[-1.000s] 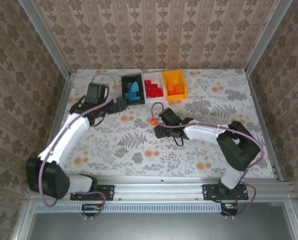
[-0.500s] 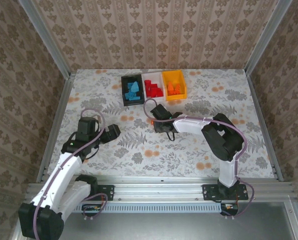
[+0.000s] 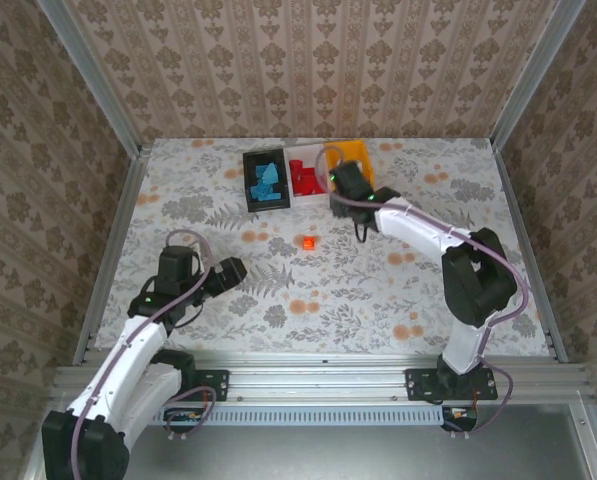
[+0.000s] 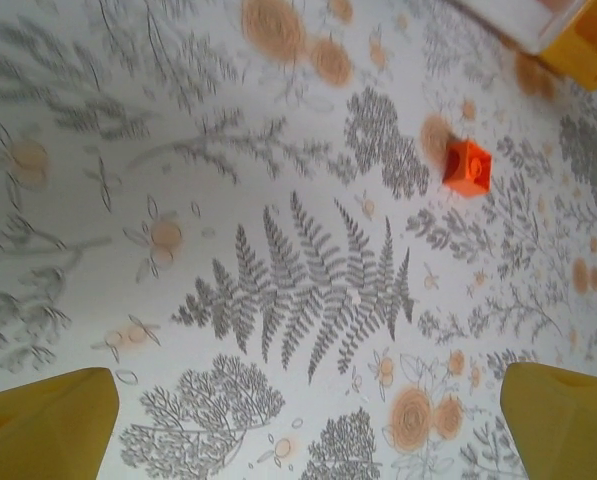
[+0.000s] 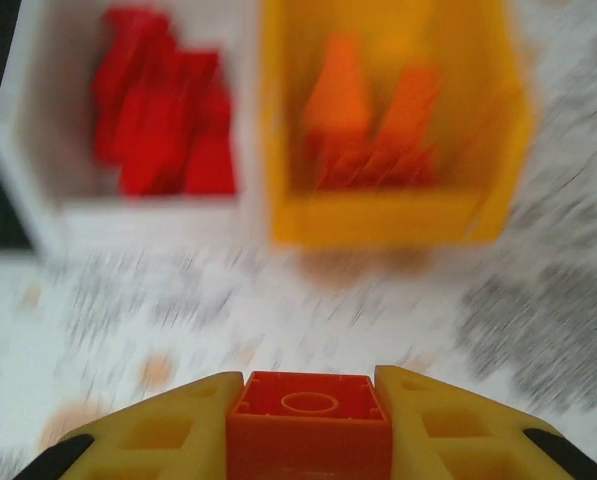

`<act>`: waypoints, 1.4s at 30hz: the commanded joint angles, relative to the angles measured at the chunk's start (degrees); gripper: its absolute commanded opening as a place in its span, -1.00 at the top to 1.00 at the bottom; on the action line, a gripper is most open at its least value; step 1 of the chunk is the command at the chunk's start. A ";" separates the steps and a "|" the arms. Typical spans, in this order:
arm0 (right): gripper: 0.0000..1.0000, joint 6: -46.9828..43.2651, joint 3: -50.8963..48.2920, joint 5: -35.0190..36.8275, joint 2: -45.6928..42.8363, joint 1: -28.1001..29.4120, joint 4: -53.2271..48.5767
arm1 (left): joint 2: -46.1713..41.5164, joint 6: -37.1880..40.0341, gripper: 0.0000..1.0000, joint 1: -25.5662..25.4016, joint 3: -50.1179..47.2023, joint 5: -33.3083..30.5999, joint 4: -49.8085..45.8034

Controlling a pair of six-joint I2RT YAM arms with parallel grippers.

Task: Sort the legos into containers by color

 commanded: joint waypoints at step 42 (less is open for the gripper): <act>-0.63 14.62 -4.45 -0.04 8.09 15.95 1.87 | -1.25 -6.10 -1.00 0.59 -2.77 5.83 5.51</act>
